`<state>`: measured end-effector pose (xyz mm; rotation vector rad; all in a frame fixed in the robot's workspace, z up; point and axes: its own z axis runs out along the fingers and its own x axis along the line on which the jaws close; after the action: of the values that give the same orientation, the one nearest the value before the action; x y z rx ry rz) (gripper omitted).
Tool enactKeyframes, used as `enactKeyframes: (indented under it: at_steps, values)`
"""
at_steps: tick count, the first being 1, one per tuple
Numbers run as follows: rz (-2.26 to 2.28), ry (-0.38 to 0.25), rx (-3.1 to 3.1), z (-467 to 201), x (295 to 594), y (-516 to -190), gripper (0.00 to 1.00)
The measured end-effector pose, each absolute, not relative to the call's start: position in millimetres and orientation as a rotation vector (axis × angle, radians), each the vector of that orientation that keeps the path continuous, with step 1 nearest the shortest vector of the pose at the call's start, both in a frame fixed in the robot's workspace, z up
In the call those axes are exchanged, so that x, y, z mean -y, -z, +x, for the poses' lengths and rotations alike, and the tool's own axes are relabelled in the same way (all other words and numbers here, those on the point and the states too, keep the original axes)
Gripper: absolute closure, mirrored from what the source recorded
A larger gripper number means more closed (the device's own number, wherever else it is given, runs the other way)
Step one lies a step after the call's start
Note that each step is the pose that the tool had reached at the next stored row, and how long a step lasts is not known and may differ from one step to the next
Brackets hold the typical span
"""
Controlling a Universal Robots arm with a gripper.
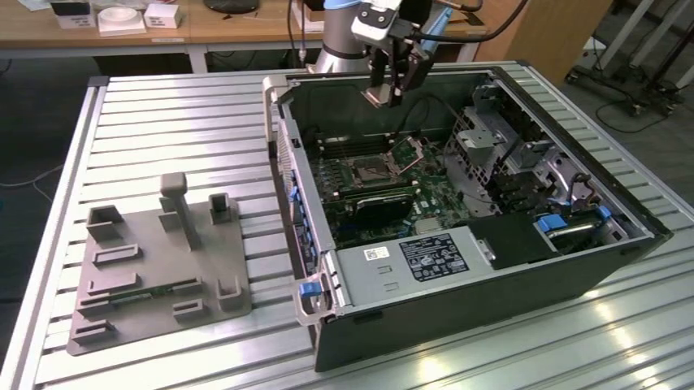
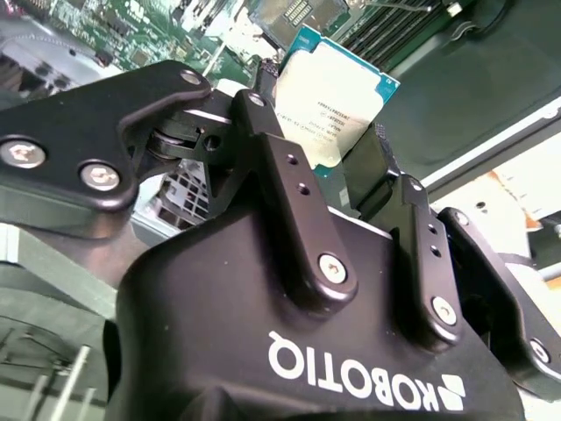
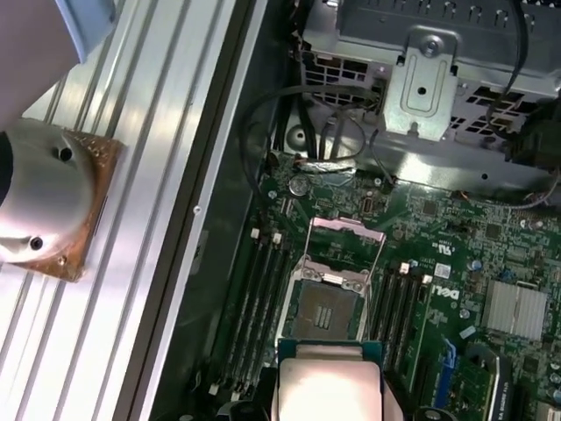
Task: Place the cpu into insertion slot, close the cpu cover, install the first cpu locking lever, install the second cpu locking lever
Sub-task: 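Place the cpu into insertion slot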
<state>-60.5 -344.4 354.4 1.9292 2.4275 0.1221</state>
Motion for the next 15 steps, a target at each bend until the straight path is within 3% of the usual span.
enactKeyframes:
  at_steps: [15]
  values:
    - [1.94, -0.126, -2.422, -60.5, 344.2, -346.2, 0.46]
